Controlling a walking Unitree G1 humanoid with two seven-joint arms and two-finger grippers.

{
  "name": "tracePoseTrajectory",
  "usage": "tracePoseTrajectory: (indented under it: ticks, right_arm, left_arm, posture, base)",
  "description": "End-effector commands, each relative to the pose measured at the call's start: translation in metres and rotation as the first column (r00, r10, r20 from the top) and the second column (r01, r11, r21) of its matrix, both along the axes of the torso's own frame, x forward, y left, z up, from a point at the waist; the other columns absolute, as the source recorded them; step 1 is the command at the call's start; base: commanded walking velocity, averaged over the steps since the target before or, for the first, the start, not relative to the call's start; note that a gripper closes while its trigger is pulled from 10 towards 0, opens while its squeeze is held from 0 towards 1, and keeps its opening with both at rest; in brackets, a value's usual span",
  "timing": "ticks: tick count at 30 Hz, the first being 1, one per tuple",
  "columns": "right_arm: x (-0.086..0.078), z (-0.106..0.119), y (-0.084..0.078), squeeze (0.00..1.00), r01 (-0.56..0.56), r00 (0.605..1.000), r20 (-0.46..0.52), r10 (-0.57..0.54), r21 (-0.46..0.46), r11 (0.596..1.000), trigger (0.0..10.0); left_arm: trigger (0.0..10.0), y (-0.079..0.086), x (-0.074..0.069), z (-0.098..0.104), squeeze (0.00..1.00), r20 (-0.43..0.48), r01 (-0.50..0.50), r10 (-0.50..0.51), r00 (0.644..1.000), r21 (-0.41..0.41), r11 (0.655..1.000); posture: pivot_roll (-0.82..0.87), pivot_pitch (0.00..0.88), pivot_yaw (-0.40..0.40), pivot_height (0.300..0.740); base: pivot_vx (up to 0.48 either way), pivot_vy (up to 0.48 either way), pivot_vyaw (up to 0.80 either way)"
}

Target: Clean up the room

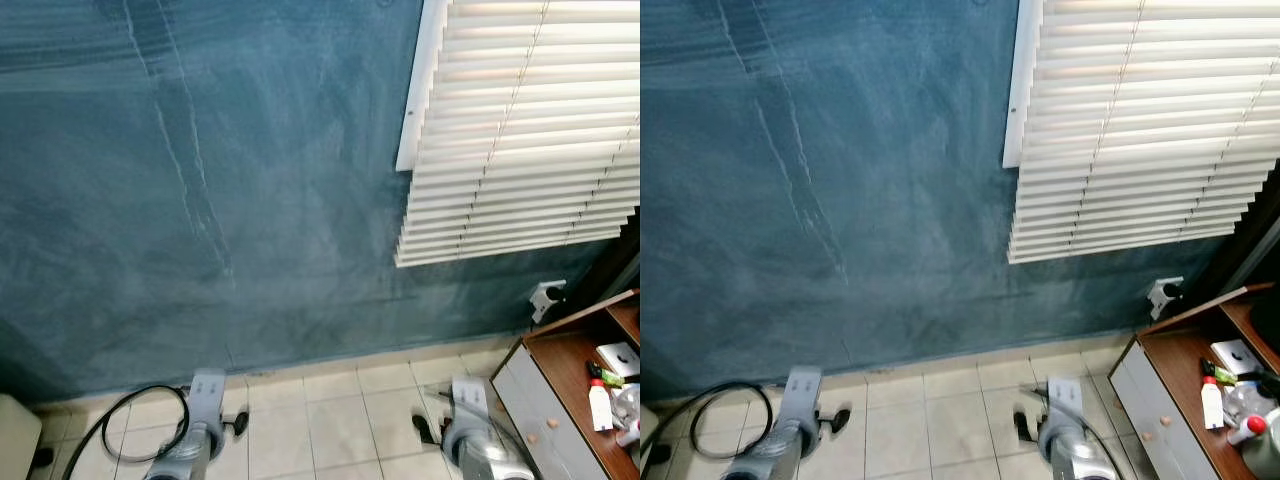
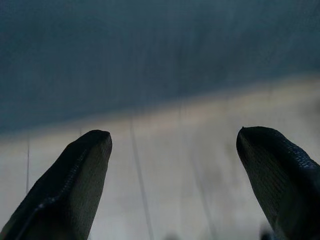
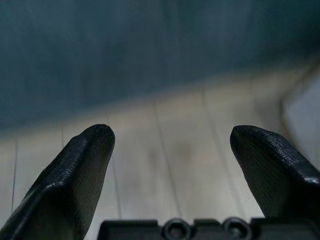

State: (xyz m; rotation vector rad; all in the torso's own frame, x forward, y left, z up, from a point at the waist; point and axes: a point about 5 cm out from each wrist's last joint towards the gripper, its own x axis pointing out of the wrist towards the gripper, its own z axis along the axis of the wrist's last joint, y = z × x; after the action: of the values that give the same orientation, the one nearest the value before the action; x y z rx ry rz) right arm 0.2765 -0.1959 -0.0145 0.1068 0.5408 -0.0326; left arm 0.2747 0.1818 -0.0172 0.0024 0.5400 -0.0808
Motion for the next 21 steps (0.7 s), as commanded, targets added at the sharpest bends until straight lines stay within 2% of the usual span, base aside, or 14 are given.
tracePoseTrajectory:
  ticks: [1, 2, 3, 4, 5, 8, 9, 10, 12, 13, 14, 16, 18, 21]
  right_arm:
    - [0.007, 0.011, -0.002, 0.0, 0.005, 0.997, 0.083, -0.006, 0.017, 1.0, 10.0]
    - [0.013, 0.022, -0.003, 0.0, 0.008, 0.988, 0.152, -0.011, 0.02, 1.0, 10.0]
    - [0.02, 0.047, -0.004, 0.0, 0.013, 0.952, 0.307, -0.019, 0.024, 1.0, 10.0]
    - [0.02, 0.047, -0.004, 0.0, 0.013, 0.952, 0.307, -0.019, 0.024, 1.0, 10.0]
    - [0.02, 0.065, -0.002, 0.0, -0.004, 0.917, 0.4, 0.0, 0.009, 1.0, 10.0]
    - [0.018, 0.073, 0.0, 0.0, -0.021, 0.901, 0.433, 0.021, -0.005, 1.0, 10.0]
    - [0.014, 0.077, 0.001, 0.0, -0.034, 0.892, 0.451, 0.033, -0.006, 0.999, 10.0]
    - [0.003, 0.085, 0.003, 0.0, -0.052, 0.869, 0.493, 0.05, -0.009, 0.999, 10.0]
    - [-0.002, 0.087, 0.003, 0.0, -0.058, 0.866, 0.495, 0.07, -0.039, 0.998, 10.0]
    - [-0.007, 0.088, 0.003, 0.0, -0.061, 0.865, 0.495, 0.076, -0.046, 0.997, 10.0]
    - [-0.016, 0.089, 0.0, 0.0, -0.042, 0.868, 0.494, 0.054, -0.036, 0.998, 10.0]
    - [-0.02, 0.088, 0.0, 0.0, -0.042, 0.873, 0.485, 0.049, -0.025, 0.999, 10.0]
    - [-0.025, 0.086, 0.001, 0.0, -0.047, 0.884, 0.465, 0.044, -0.004, 0.999, 10.0]
    - [-0.02, 0.083, 0.014, 0.0, -0.106, 0.893, 0.441, 0.089, 0.013, 0.994, 10.0]
  left_arm:
    - [10.0, 0.005, 0.006, 0.01, 0.0, 0.076, -0.016, 0.019, 0.997, -0.03, 0.999]
    - [10.0, 0.007, 0.013, 0.021, 0.0, 0.143, -0.016, 0.02, 0.99, -0.027, 1.0]
    - [10.0, 0.009, 0.027, 0.048, 0.0, 0.287, -0.012, 0.023, 0.958, -0.039, 0.999]
    - [10.0, 0.009, 0.027, 0.048, 0.0, 0.287, -0.012, 0.023, 0.958, -0.039, 0.999]
    - [10.0, 0.009, 0.034, 0.073, 0.0, 0.401, 0.003, 0.013, 0.916, -0.039, 0.999]
    - [10.0, 0.009, 0.036, 0.087, 0.0, 0.456, 0.012, 0.012, 0.89, -0.049, 0.999]
    - [10.0, 0.009, 0.033, 0.096, 0.0, 0.493, 0.025, -0.002, 0.87, -0.04, 0.999]
    - [10.0, 0.01, 0.023, 0.107, 0.0, 0.54, 0.037, -0.018, 0.841, -0.025, 0.999]
    - [10.0, 0.011, 0.016, 0.112, 0.0, 0.562, 0.042, -0.019, 0.827, -0.028, 0.999]
    - [10.0, 0.01, 0.008, 0.114, 0.0, 0.57, 0.05, -0.02, 0.821, -0.037, 0.998]
    - [10.0, 0.006, -0.01, 0.118, 0.0, 0.588, 0.074, -0.041, 0.808, -0.033, 0.997]
    - [10.0, 0.004, -0.018, 0.118, 0.0, 0.589, 0.081, -0.051, 0.806, -0.025, 0.996]
    - [10.0, 0.002, -0.029, 0.115, 0.0, 0.571, 0.073, -0.037, 0.82, -0.039, 0.997]
    - [10.0, 0.002, -0.025, 0.105, 0.0, 0.517, 0.019, 0.011, 0.856, -0.054, 0.998]
  posture:
    - [-0.09, 0.0, 0.013, 0.74]
    - [-0.09, 0.0, 0.013, 0.74]
    - [-0.09, 0.0, 0.007, 0.74]
    - [-0.09, 0.0, 0.007, 0.74]
    - [-0.08, 0.0, 0.003, 0.74]
    - [-0.08, 0.0, 0.003, 0.74]
    - [-0.07, 0.0, 0.003, 0.74]
    - [-0.07, 0.0, 0.007, 0.74]
    - [-0.07, 0.0, 0.007, 0.74]
    - [-0.07, 0.0, 0.008, 0.74]
    - [-0.07, 0.0, 0.01, 0.74]
    - [-0.07, 0.0, 0.012, 0.74]
    - [-0.07, 0.0, 0.013, 0.74]
    - [-0.07, 0.0, 0.018, 0.74]
  base:
    - [0.0, 0.0, 0.0]
    - [0.0, 0.0, 0.0]
    - [0.0, 0.0, 0.0]
    - [0.0, 0.0, 0.0]
    - [0.0, 0.0, 0.0]
    - [0.0, 0.0, 0.0]
    - [0.0, 0.0, 0.0]
    - [0.0, 0.0, 0.0]
    - [0.0, 0.0, 0.0]
    - [0.0, 0.0, 0.0]
    - [0.0, 0.0, 0.0]
    - [0.0, 0.0, 0.0]
    - [0.0, 0.0, 0.0]
    - [0.0, 0.0, 0.72]
